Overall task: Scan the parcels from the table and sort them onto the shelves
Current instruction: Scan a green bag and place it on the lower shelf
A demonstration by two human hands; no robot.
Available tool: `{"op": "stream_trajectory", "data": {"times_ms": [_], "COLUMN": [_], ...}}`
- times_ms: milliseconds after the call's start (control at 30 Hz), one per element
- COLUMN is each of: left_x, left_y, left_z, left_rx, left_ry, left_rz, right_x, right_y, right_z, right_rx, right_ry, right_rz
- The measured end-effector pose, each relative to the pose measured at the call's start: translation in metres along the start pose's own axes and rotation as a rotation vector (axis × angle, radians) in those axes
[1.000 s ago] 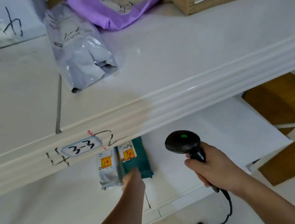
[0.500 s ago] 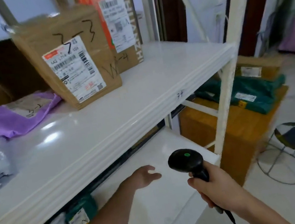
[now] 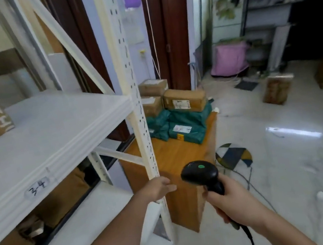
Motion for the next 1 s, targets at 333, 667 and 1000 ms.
{"op": "stream_trajectory", "data": {"times_ms": [333,667,1000], "left_x": [-0.140,-0.266,-0.387], "left_y": [0.003,-0.023,-0.025], "left_z": [0.137,0.211,0.232], "left_rx": [-0.186,-0.367,-0.214], "left_ry": [0.168,0.150,-0.039], "left_rz": [0.051,0.087,0.097], "right_x": [-0.084,-0.196,-0.354], "right_y": [-0.117,-0.204,-0.286], "right_z": [0.024,0.033,0.049], "right_rx": [0.085,0.066,0.106], "right_ry": [0.031,0.051,-0.004], "right_rz": [0.256,0.357,0.188]}}
Point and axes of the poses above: each hand's wrist, its own x-axis away from the middle knuckle, its own y-axis out of the palm, z = x × y, the point moved 8 cm from there along -x, towards the middle knuckle, and after that the axes turned 4 degrees about x, right-handed, at the moved point
